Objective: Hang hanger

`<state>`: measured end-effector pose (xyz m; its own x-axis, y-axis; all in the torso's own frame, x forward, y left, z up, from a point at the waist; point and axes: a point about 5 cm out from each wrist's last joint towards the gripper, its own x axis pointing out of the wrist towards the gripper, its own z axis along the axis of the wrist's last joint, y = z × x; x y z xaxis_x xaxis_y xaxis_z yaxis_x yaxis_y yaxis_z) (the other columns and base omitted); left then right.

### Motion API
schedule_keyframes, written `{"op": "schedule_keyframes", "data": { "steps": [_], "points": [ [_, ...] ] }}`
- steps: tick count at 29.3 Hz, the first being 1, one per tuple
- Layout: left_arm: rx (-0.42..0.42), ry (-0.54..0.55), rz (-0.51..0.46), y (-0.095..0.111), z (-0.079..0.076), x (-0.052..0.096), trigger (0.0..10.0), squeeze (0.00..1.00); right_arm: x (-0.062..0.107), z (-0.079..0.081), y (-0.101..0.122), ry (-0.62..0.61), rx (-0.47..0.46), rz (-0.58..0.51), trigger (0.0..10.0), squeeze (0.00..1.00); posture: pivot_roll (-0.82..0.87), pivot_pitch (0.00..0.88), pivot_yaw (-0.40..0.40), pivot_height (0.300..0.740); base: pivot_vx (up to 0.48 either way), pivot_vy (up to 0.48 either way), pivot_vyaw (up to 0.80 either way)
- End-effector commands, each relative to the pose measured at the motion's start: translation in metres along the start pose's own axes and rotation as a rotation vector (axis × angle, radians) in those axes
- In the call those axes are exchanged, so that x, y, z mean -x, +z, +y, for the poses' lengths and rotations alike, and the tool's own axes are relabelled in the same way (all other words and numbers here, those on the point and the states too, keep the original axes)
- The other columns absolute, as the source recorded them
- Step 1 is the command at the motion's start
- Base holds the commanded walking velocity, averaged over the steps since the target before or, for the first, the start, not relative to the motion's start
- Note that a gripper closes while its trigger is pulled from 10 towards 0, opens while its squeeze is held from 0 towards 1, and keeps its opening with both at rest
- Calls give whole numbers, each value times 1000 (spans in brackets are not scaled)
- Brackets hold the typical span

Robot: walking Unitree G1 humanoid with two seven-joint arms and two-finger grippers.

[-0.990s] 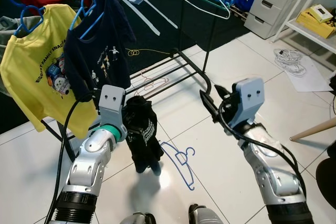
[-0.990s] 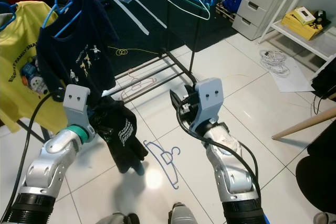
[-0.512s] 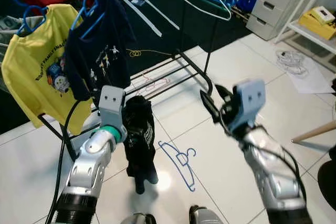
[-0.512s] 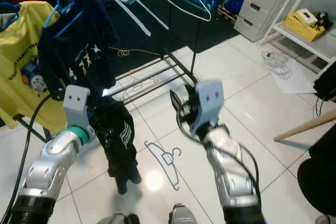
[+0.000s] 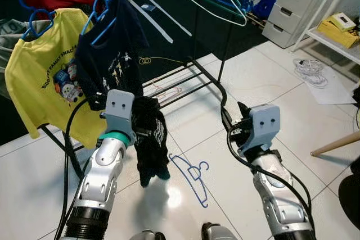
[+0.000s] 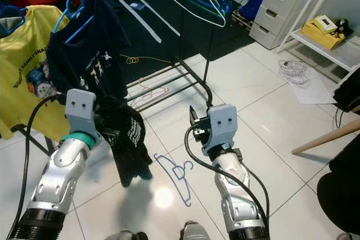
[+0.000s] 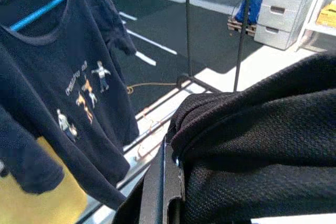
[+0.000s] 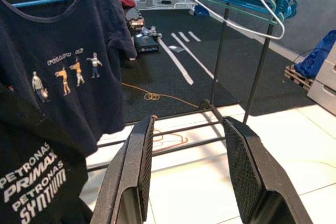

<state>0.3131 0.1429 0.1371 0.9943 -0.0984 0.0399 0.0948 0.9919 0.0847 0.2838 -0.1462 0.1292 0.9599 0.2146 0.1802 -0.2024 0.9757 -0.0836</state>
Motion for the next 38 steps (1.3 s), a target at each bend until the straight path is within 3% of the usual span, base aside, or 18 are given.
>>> {"op": "schedule_keyframes", "data": {
  "steps": [1,23,38],
  "points": [
    [1,14,-10,1,3,0,10000,0,1,-2,-3,-10,0,13,10000,0,-120,23,68,740,0,0,0],
    [-7,30,-24,-2,-1,-4,10000,0,-5,0,-2,-30,6,-40,10000,0,-112,21,69,740,0,0,0],
    [-6,36,-22,-3,0,-4,10000,0,-6,0,-4,-24,7,-38,10000,0,-111,14,66,740,-372,0,0]
  ]
}}
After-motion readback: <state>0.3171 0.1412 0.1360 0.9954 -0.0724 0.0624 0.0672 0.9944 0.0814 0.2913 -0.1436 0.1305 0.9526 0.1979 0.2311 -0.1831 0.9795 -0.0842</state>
